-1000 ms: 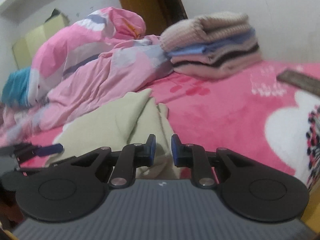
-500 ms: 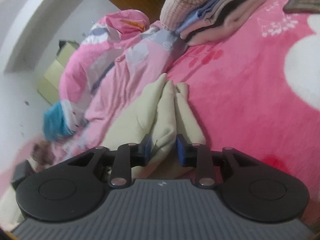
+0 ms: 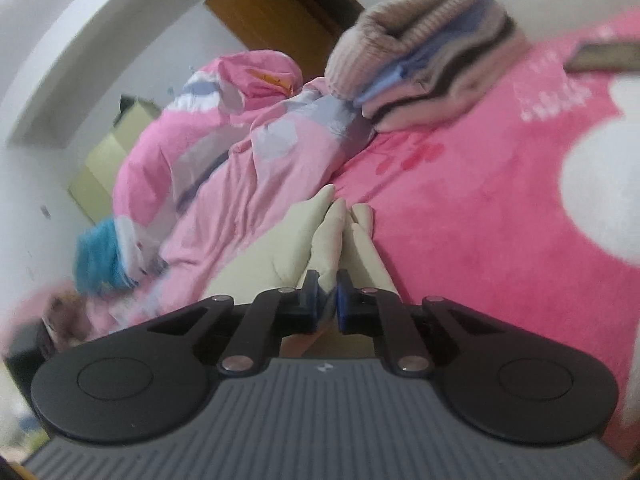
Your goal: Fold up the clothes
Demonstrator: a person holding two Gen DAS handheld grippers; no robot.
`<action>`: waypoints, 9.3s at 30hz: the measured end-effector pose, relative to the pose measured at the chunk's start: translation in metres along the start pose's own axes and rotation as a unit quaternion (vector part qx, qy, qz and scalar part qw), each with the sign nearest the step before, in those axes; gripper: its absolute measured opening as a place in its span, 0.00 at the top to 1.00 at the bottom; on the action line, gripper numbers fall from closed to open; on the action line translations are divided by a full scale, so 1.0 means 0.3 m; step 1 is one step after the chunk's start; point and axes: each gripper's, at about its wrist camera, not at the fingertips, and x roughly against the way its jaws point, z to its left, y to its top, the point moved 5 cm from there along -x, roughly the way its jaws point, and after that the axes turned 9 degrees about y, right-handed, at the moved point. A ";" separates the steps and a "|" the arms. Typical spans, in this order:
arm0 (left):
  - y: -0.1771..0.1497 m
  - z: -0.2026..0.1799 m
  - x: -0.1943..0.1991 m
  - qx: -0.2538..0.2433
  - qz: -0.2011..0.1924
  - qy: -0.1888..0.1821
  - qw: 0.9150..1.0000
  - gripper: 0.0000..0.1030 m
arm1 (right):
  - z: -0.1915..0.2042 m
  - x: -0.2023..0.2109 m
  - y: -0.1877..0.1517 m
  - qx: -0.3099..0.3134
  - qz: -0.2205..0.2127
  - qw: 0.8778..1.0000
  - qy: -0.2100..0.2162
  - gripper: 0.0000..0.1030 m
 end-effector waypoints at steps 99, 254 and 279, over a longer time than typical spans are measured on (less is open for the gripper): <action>-0.075 0.159 -0.010 0.039 0.036 0.010 0.999 0.54 | 0.307 -0.226 -0.006 0.239 0.097 0.963 -0.076 0.84; 1.110 -0.028 -0.679 0.294 0.030 -0.379 0.877 0.15 | 0.001 -0.754 1.516 0.352 0.170 0.918 -0.060 0.65; 0.854 0.275 -1.050 0.430 0.063 -0.330 0.838 0.13 | -0.276 -0.409 1.276 0.045 -0.028 0.998 -0.022 0.24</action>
